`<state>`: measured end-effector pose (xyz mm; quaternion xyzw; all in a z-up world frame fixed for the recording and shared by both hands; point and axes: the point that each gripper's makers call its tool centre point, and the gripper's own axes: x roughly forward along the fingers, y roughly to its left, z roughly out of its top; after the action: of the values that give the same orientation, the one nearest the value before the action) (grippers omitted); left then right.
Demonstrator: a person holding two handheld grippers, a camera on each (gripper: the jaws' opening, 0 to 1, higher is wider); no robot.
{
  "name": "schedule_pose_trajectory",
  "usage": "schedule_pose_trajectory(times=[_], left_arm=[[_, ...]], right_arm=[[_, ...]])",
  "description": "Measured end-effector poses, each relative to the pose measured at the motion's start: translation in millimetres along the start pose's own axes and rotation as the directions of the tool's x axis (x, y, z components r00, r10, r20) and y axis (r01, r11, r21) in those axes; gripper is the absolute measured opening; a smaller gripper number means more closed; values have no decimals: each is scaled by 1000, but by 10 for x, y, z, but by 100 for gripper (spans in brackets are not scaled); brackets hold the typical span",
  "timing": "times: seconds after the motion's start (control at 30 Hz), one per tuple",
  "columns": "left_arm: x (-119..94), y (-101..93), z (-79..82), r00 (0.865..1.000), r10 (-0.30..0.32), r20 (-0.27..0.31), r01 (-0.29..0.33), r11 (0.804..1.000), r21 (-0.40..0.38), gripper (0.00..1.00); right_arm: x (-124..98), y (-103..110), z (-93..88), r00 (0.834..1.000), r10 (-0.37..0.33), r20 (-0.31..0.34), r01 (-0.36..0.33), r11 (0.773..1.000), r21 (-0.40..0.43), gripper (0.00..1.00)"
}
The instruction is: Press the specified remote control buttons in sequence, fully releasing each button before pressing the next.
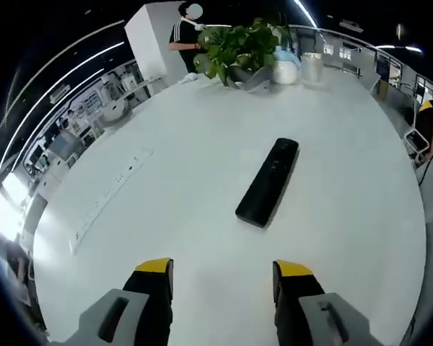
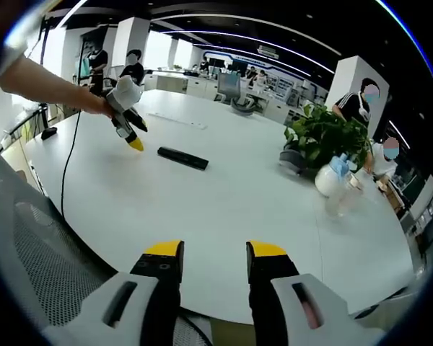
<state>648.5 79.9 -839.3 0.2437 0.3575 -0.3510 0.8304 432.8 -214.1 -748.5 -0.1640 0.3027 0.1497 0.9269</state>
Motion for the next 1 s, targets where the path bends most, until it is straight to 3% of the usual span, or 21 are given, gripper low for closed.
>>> schedule_pose_trajectory(times=[0.2, 0.33, 0.47, 0.8, 1.0], left_arm=[[-247, -161, -49, 999, 12, 42, -12, 1000, -7, 59], [-433, -300, 30, 993, 15, 116, -8, 998, -61, 59], [-629, -474, 62, 989, 8, 144, -1, 999, -50, 61], [-1120, -759, 109, 967, 18, 255, 0, 997, -73, 61], [-1344, -1015, 96, 955, 21, 295, 14, 993, -114, 69]], right_arm=[[-12, -3, 16, 1000, -3, 12, 3, 1000, -2, 37], [-15, -17, 16, 1000, -11, 14, 11, 1000, 2, 38], [-25, -22, 28, 1000, -13, 22, 13, 1000, 8, 38], [-23, 9, 27, 1000, -1, 20, 1, 1000, -3, 40], [-25, -8, 38, 1000, -4, 27, 4, 1000, 15, 40]])
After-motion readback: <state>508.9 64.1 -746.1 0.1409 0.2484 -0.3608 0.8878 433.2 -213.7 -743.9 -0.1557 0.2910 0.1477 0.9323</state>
